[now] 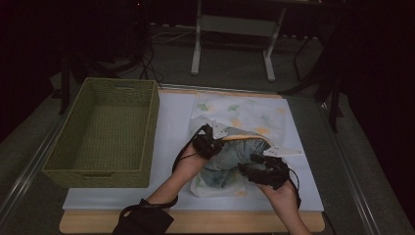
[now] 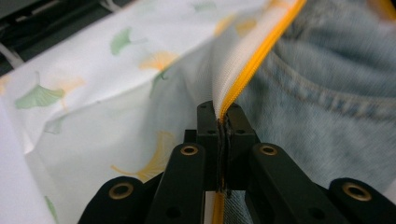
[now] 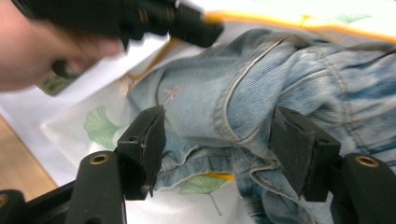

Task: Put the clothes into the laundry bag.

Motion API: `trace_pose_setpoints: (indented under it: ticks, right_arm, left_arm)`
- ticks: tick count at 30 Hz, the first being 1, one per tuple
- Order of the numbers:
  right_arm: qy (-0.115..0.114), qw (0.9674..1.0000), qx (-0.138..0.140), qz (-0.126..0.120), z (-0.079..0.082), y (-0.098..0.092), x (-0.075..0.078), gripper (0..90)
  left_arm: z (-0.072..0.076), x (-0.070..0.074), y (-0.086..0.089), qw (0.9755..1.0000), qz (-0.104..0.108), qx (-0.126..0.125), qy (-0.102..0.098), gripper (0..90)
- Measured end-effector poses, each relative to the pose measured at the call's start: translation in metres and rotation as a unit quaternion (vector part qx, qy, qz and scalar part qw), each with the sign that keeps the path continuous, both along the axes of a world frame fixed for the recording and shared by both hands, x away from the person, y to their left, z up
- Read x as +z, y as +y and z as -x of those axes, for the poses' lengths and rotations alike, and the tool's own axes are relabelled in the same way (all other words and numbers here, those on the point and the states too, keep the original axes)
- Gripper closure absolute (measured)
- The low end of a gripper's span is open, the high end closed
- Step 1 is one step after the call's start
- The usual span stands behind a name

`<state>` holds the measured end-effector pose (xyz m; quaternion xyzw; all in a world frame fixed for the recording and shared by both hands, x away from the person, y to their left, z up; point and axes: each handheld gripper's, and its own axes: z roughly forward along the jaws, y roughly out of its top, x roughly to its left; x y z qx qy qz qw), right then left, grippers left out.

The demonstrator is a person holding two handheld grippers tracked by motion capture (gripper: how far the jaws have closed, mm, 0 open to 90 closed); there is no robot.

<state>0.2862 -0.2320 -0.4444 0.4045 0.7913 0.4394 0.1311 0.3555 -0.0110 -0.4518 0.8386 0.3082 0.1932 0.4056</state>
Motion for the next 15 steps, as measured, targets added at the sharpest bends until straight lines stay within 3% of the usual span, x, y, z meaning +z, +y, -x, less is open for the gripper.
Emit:
trace_pose_setpoints:
  ticks: [3,6,8,10,11,14,15]
  right_arm:
    - [-0.019,0.9991,-0.024,0.028,0.002,0.012,-0.01,32.2]
    - [-0.023,0.9954,-0.062,0.07,-0.01,0.016,-0.024,25.9]
    - [0.007,0.9949,-0.073,0.069,-0.021,0.014,-0.035,20.2]
    - [0.053,0.9941,-0.075,0.058,-0.031,0.014,-0.046,13.6]
    - [0.062,0.9937,-0.074,0.058,-0.034,0.014,-0.051,12.7]
    - [0.062,0.9938,-0.069,0.061,-0.038,0.02,-0.055,12.5]
    - [0.053,0.9939,-0.062,0.074,-0.039,0.022,-0.056,17.2]
  left_arm:
    - [0.006,0.008,0.004,0.9999,0.011,-0.007,-0.005,88.6]
    - [0.009,0.009,0.006,0.9999,0.008,-0.014,-0.007,88.6]
    - [0.01,0.009,0.007,0.9999,0.005,-0.014,-0.007,88.6]
    - [0.009,0.01,0.012,0.9997,0.019,-0.015,0.003,88.6]
    - [0.009,0.01,0.013,0.9996,0.02,-0.017,0.005,88.6]
    - [0.008,0.01,0.015,0.9993,0.029,-0.02,0.012,88.6]
    - [0.008,0.01,0.015,0.9993,0.028,-0.021,0.012,88.6]
